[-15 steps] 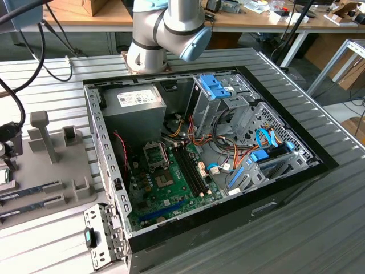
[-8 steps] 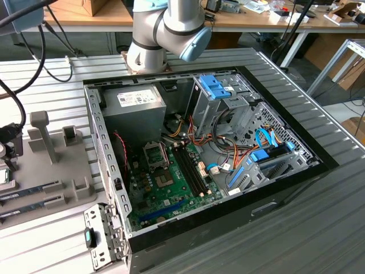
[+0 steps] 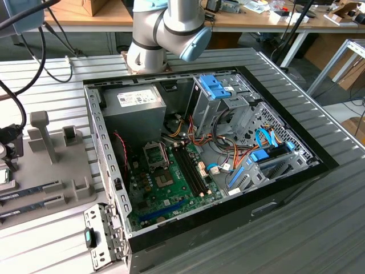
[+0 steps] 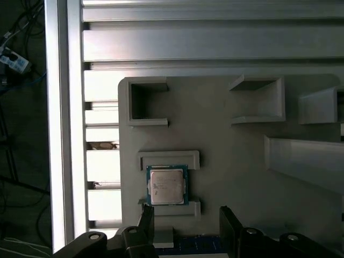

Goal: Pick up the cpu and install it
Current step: 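Pick up the cpu and move it towards the insertion slot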

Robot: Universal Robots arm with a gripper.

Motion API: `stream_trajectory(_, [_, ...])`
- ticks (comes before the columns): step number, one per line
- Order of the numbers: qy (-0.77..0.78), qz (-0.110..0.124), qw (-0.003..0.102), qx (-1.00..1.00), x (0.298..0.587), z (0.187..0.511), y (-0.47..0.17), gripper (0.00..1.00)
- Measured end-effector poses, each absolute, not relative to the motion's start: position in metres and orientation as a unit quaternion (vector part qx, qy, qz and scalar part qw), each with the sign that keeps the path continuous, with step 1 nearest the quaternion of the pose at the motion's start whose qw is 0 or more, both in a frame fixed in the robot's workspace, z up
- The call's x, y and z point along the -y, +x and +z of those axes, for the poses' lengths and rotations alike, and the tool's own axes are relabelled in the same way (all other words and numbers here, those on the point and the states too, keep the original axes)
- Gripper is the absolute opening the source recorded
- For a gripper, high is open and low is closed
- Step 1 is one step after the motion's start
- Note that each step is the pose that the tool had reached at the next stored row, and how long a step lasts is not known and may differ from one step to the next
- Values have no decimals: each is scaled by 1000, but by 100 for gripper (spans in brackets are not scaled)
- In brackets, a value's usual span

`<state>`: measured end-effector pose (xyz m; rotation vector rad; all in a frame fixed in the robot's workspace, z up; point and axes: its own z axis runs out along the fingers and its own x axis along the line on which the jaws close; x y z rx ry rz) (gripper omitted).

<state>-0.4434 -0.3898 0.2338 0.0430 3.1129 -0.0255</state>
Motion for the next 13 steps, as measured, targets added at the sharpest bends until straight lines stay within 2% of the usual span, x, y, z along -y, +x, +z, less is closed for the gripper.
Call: stream_trajectory(13, [14, -8, 14, -1000, 390, 231, -443, 60])
